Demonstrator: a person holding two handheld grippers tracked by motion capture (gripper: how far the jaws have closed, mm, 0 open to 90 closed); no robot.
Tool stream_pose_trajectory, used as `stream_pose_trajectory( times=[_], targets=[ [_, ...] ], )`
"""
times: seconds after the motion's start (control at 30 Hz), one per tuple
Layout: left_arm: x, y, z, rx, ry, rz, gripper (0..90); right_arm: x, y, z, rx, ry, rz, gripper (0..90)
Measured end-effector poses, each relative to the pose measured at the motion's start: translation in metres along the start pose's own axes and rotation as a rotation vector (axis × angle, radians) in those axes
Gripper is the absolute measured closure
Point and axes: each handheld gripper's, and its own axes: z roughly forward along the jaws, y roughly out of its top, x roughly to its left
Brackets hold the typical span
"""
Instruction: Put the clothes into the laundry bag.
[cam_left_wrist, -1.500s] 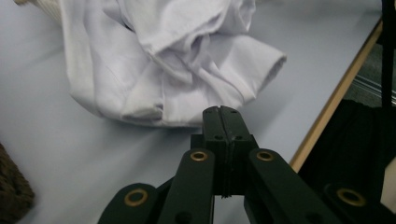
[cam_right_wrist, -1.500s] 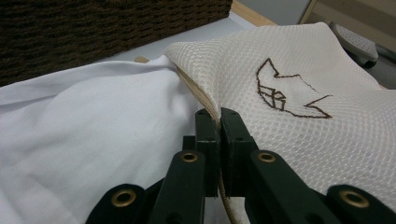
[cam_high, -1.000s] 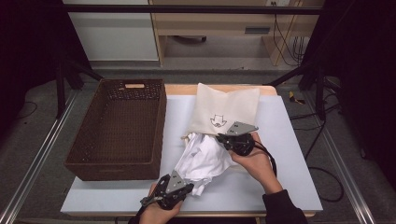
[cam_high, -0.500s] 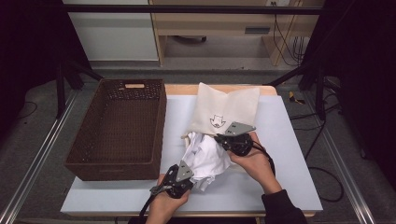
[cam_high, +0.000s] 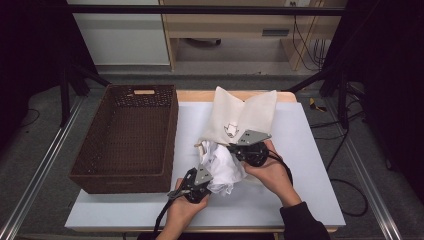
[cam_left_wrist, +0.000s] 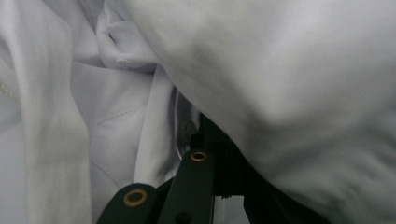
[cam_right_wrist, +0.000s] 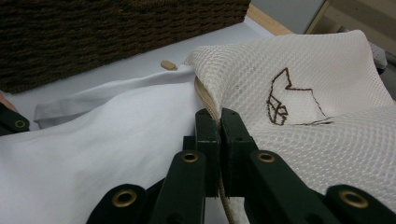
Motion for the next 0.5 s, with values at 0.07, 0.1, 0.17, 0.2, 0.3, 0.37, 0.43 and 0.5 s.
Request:
stream_pose_trajectory(
  times=[0.07, 0.1, 0.17, 0.2, 0.3, 0.37, 0.43, 0.5],
  targets=[
    [0.001, 0.003, 0.003, -0.002, -0.002, 0.0, 90.0, 0.001, 0.001, 0.0, 0.003, 0.001, 0.002, 87.5],
    [0.001, 0.003, 0.003, -0.002, -0.002, 0.0, 90.0, 0.002, 0.001, 0.0, 0.005, 0.001, -0.002, 87.5],
    [0.003, 0.007, 0.007, -0.011, 0.001, -0.003, 90.0, 0.003, 0.002, -0.001, 0.003, 0.005, -0.002, 87.5],
    [0.003, 0.007, 0.007, -0.011, 0.001, -0.003, 90.0, 0.003, 0.002, -0.001, 0.002, 0.006, -0.006, 87.5],
    [0.004, 0.01, 0.01, -0.016, 0.0, -0.005, 90.0, 0.005, 0.002, -0.001, 0.006, 0.008, -0.009, 87.5],
    [0.006, 0.011, 0.013, -0.024, 0.002, -0.012, 90.0, 0.005, 0.002, -0.002, 0.004, 0.01, -0.012, 87.5],
    [0.007, 0.012, 0.014, -0.026, 0.003, -0.013, 90.0, 0.005, 0.003, -0.003, 0.004, 0.011, -0.012, 87.6],
    [0.01, 0.014, 0.016, -0.031, 0.006, -0.026, 90.0, 0.005, 0.004, -0.005, 0.003, 0.015, -0.009, 87.6]
  ],
)
